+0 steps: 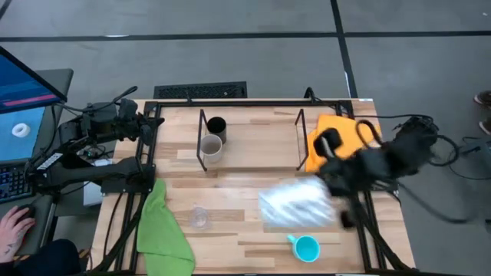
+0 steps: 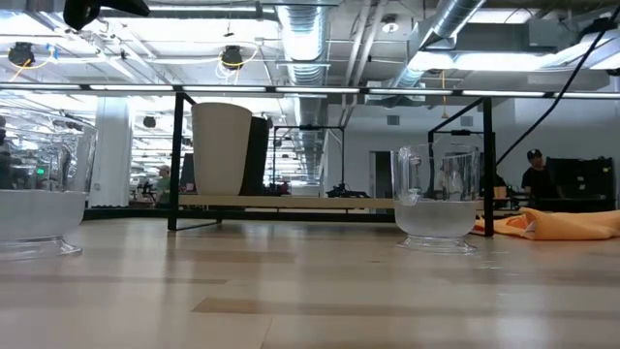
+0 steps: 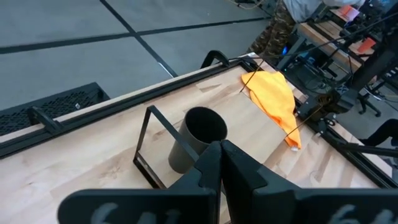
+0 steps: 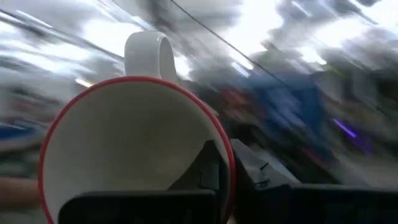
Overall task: Stack small to large cups/mugs on shelf
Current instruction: Put the gray mug on the shelf
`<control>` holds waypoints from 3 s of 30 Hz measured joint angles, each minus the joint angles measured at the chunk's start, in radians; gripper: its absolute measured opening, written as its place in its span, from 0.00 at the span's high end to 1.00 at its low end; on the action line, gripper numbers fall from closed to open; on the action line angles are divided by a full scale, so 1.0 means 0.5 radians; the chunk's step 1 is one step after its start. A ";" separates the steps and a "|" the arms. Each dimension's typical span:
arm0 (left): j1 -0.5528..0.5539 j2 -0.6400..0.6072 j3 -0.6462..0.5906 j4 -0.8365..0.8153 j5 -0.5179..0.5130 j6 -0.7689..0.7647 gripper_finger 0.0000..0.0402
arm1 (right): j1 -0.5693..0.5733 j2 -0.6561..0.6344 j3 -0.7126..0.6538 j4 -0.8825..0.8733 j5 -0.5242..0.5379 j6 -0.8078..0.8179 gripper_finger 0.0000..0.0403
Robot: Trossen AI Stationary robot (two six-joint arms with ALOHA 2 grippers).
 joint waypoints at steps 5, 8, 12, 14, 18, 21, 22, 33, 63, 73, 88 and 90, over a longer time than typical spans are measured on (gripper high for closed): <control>0.000 0.000 0.001 0.000 0.000 0.000 1.00 | -0.343 0.055 0.000 -0.724 0.386 0.590 0.94; 0.000 0.000 0.000 0.000 0.000 0.000 1.00 | -0.586 0.126 -0.004 -1.171 0.378 0.981 0.94; 0.000 0.000 0.000 0.000 0.000 -0.007 1.00 | -0.884 0.266 -0.002 -1.640 0.173 1.301 0.94; 0.000 0.000 0.001 0.000 0.000 -0.009 1.00 | -1.009 0.362 -0.002 -1.788 0.001 1.369 0.94; -0.001 0.000 0.000 0.000 0.000 -0.010 1.00 | -1.186 0.547 -0.002 -1.835 -0.318 1.340 0.94; 0.000 0.000 0.000 0.000 0.000 -0.011 1.00 | -1.273 0.667 -0.002 -1.853 -0.474 1.255 0.94; 0.000 0.000 0.000 0.000 0.000 -0.011 1.00 | -1.302 0.710 -0.002 -1.855 -0.526 1.240 0.94; 0.000 0.000 0.001 -0.001 0.000 -0.013 1.00 | -1.482 0.932 -0.003 -1.825 -0.691 1.031 0.94; 0.000 0.000 0.000 -0.001 0.000 0.020 1.00 | -1.858 1.012 -0.005 -1.863 -0.662 0.878 0.94; 0.000 0.000 0.000 -0.001 -0.001 0.011 1.00 | -1.925 1.050 -0.001 -1.781 -0.706 0.833 0.94; 0.000 0.000 0.001 -0.001 -0.037 0.003 1.00 | -1.982 1.090 -0.001 -1.709 -0.747 0.814 0.94; 0.000 0.000 0.000 -0.001 -0.038 0.003 1.00 | -1.996 1.089 -0.001 -1.707 -0.742 0.813 0.94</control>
